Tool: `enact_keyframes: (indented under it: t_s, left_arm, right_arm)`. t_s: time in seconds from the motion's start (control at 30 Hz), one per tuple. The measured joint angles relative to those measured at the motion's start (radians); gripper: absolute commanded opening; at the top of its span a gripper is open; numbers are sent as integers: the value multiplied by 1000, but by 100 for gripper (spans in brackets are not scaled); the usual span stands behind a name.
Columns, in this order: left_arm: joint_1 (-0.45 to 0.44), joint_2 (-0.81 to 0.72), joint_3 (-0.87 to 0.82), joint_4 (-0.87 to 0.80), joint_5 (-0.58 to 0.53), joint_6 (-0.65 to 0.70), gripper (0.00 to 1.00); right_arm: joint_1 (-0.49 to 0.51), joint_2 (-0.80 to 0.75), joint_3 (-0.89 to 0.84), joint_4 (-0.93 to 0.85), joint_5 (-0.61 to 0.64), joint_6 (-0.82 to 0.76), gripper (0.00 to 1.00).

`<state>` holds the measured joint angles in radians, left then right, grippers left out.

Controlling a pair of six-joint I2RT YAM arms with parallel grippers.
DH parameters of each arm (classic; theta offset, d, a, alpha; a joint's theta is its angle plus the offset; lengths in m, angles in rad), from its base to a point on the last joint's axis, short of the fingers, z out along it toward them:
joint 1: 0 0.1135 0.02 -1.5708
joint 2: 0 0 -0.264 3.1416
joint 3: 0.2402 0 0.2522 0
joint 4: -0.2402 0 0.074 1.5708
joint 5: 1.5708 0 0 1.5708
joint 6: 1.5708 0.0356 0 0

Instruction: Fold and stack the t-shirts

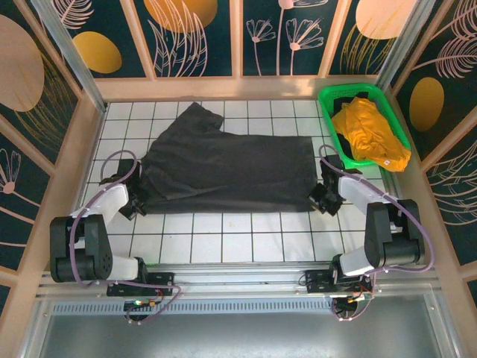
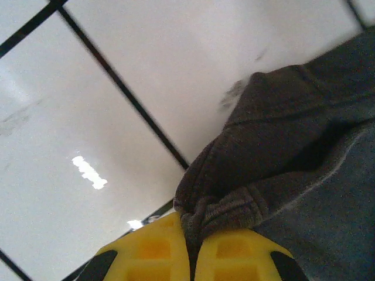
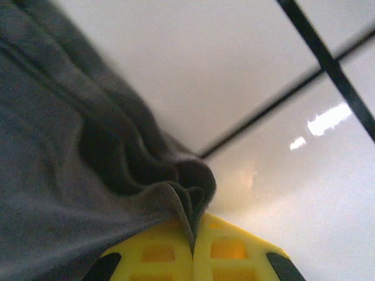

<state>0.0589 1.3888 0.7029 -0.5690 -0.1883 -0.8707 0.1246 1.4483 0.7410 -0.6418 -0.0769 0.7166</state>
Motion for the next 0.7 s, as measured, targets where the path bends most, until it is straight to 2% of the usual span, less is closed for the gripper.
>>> enact_keyframes:
  t_s: [0.07, 0.1, 0.13, 0.23, 0.33, 0.4, 0.53, 0.7]
  left_arm:
    - [0, 0, -6, -7, -8, 2, 32]
    - [0, -1, -6, -8, -15, 2, 42]
    - [1, -5, -6, -9, -28, 2, 48]
    - [2, -40, 6, -26, -53, -10, 59]
    - [2, -62, 65, -49, -46, -28, 60]
    - [2, -78, 104, -40, -1, -48, 59]
    - [-14, -93, 118, 14, 150, -128, 59]
    - [-101, -89, 52, 108, 299, -259, 59]
  right_arm:
    - [0, -5, -6, -10, -3, 1, 32]
    - [0, -10, -6, -11, 0, 5, 37]
    - [0, -17, -5, -14, 6, 8, 42]
    - [-1, -48, 8, -31, 28, 22, 44]
    - [-1, -83, 34, -37, 35, 26, 44]
    - [2, -101, 55, -36, 35, 31, 42]
    - [33, -108, 72, 20, 10, 49, 40]
    - [81, -37, 99, 109, -56, 60, 41]
